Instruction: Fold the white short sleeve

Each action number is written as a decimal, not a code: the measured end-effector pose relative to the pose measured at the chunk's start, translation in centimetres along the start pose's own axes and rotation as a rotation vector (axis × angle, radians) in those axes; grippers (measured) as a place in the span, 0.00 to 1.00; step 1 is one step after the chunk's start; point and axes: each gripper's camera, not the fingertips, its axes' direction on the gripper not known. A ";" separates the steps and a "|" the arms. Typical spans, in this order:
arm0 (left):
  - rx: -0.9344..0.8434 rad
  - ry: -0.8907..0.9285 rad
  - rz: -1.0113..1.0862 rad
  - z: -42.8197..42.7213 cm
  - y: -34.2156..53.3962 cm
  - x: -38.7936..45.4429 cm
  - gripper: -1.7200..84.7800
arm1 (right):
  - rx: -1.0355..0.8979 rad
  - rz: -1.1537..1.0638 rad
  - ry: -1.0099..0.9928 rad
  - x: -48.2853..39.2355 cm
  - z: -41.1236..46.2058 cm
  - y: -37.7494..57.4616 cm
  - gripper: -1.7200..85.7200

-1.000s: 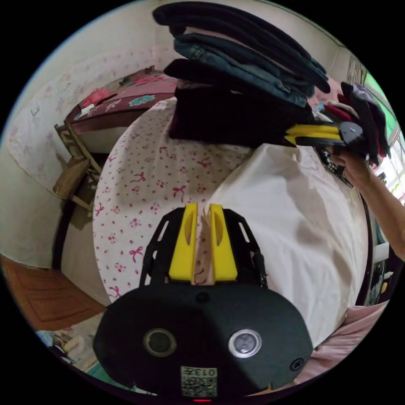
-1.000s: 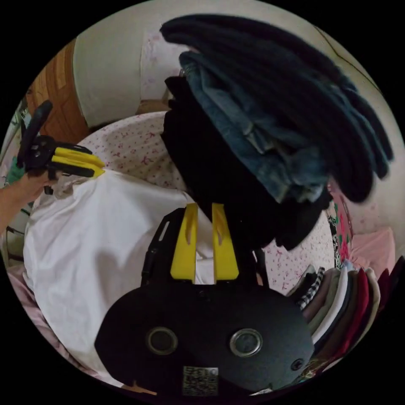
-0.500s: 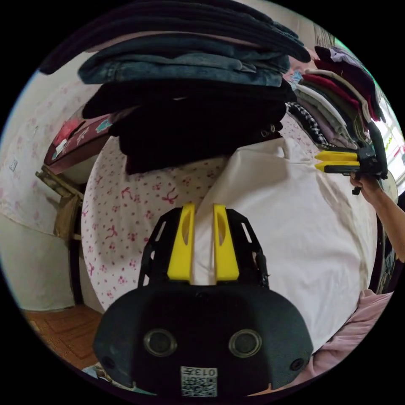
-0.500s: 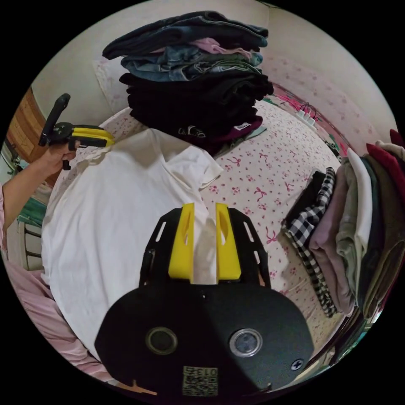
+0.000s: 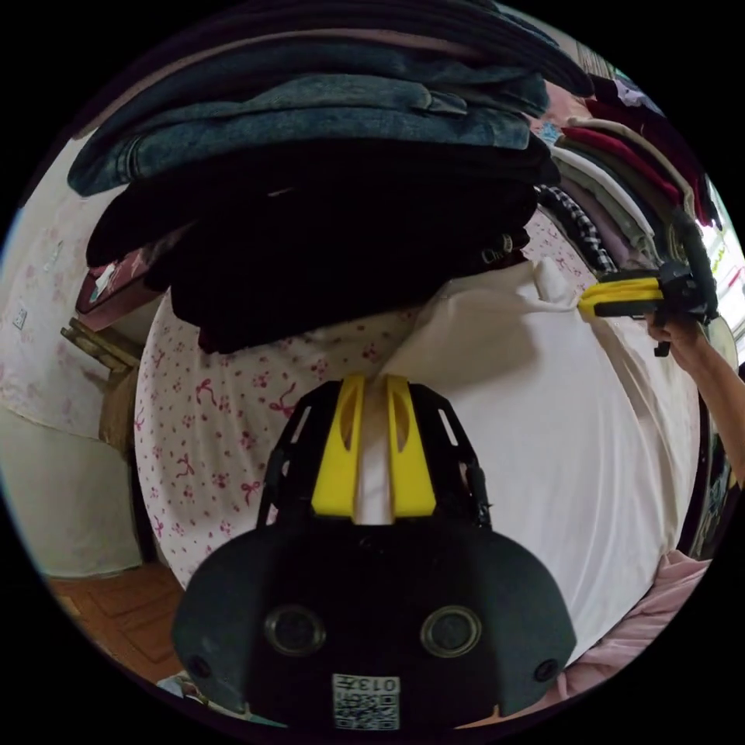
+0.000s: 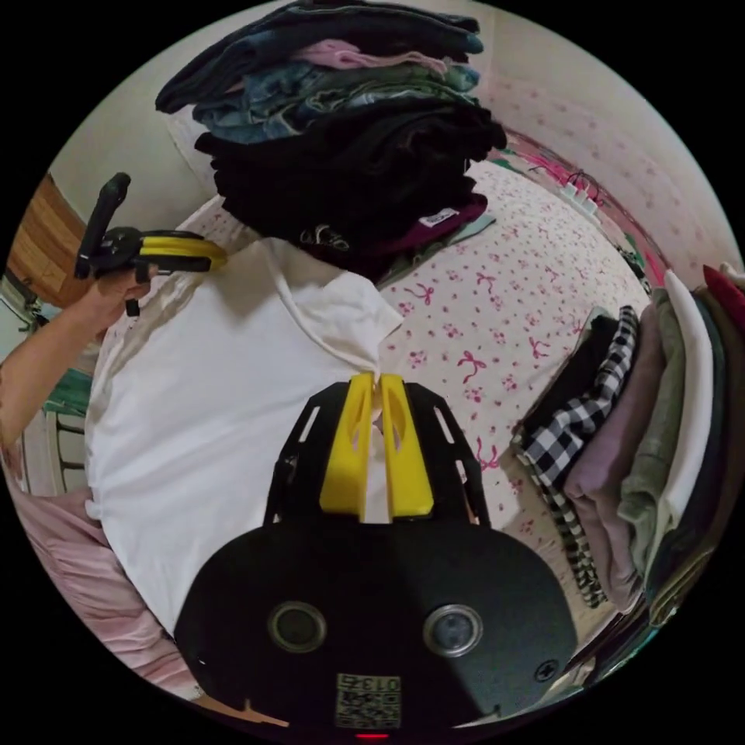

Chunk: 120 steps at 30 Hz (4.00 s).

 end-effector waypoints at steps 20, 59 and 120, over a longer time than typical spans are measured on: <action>0.006 -0.076 -0.107 -6.2 13.7 -1.4 0.07 | 0.090 0.183 -0.034 4.4 -3.0 -6.0 0.08; 0.104 0.039 -0.190 -7.3 22.2 -1.6 0.02 | -0.058 0.476 0.171 -10.9 -14.2 20.2 0.03; 0.036 0.135 0.413 7.2 16.6 25.5 0.02 | 0.097 0.530 0.135 10.1 -21.1 17.6 0.02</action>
